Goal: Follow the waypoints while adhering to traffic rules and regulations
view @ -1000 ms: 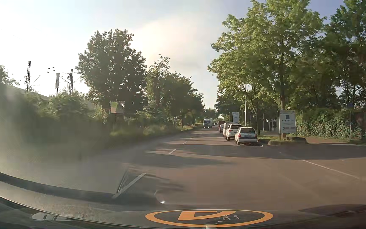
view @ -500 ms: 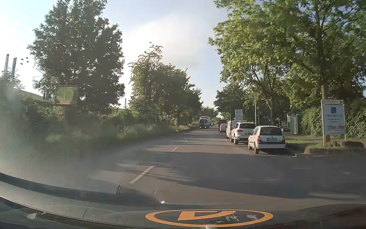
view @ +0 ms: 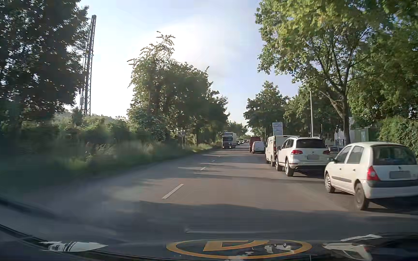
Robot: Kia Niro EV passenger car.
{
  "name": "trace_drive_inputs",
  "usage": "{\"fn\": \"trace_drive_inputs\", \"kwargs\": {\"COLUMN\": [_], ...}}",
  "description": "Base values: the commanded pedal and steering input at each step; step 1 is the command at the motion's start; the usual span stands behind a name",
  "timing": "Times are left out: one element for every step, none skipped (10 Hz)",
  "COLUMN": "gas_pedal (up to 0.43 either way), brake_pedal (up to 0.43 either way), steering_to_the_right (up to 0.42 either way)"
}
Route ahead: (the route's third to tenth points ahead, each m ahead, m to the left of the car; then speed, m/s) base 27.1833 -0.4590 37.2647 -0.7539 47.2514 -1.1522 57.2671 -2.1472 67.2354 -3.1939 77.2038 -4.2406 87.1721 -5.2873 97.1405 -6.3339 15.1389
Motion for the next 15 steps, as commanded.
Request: {"fn": "trace_drive_inputs", "kwargs": {"gas_pedal": [0.177,0.177,0.177,0.177,0.177,0.177,0.177,0.177,0.177,0.177,0.177,0.177,0.177,0.177,0.177], "brake_pedal": [0.000,0.000,0.000,0.000,0.000,0.000,0.000,0.000,0.000,0.000,0.000,0.000,0.000,0.000,0.000], "steering_to_the_right": [0.005,0.005,0.005,0.005,0.005,0.005,0.005,0.005,0.005,0.005,0.005,0.005,0.005,0.005,0.005]}}
